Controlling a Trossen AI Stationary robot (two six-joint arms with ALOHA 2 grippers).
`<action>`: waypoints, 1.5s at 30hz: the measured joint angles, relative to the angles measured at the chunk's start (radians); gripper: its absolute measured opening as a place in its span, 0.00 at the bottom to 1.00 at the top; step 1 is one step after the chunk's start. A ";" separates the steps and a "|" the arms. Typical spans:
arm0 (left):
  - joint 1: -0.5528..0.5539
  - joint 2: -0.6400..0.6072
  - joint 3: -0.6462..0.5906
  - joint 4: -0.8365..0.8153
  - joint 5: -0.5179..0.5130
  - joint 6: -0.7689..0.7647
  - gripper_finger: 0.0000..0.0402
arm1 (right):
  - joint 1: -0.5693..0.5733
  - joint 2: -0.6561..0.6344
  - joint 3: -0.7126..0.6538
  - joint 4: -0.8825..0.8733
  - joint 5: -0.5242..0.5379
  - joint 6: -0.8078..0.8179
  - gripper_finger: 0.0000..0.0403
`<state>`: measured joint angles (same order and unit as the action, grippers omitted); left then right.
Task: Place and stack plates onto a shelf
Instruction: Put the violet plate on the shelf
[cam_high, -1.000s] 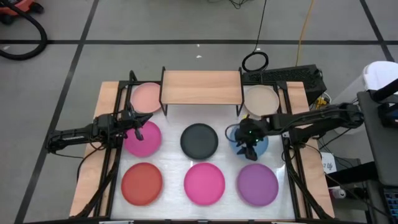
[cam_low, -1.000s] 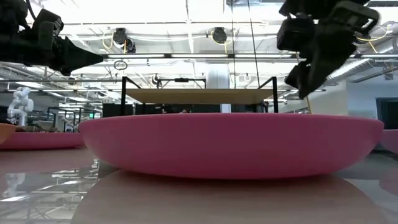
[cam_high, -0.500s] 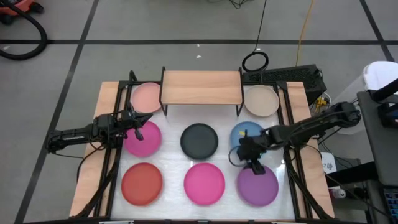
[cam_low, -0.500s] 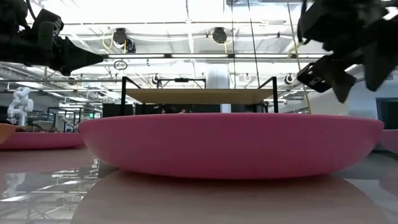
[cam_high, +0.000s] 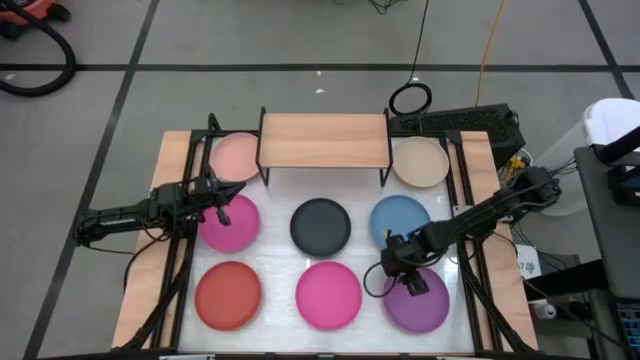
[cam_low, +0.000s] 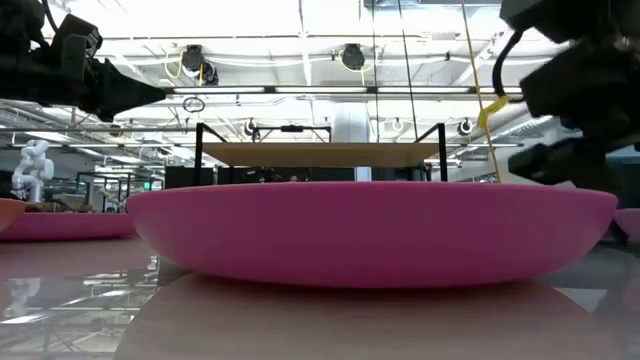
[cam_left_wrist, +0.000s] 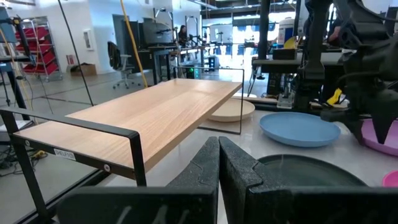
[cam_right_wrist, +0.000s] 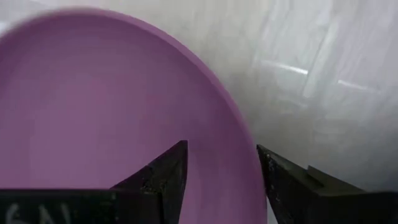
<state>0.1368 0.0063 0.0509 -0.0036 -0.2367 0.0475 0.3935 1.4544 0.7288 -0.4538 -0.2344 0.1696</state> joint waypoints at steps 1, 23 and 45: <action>0.000 0.000 0.000 0.000 0.000 0.000 0.01 | 0.000 0.008 0.000 0.000 0.000 0.000 0.43; 0.000 0.000 0.000 0.000 0.000 0.000 0.01 | -0.019 -0.130 0.000 0.029 0.008 0.112 0.01; 0.000 0.000 0.000 0.000 0.000 0.000 0.01 | -0.827 -0.297 0.014 0.895 0.251 0.204 0.00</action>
<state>0.1368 0.0063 0.0508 -0.0036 -0.2367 0.0475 -0.4331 1.1570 0.7432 0.4411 0.0170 0.3732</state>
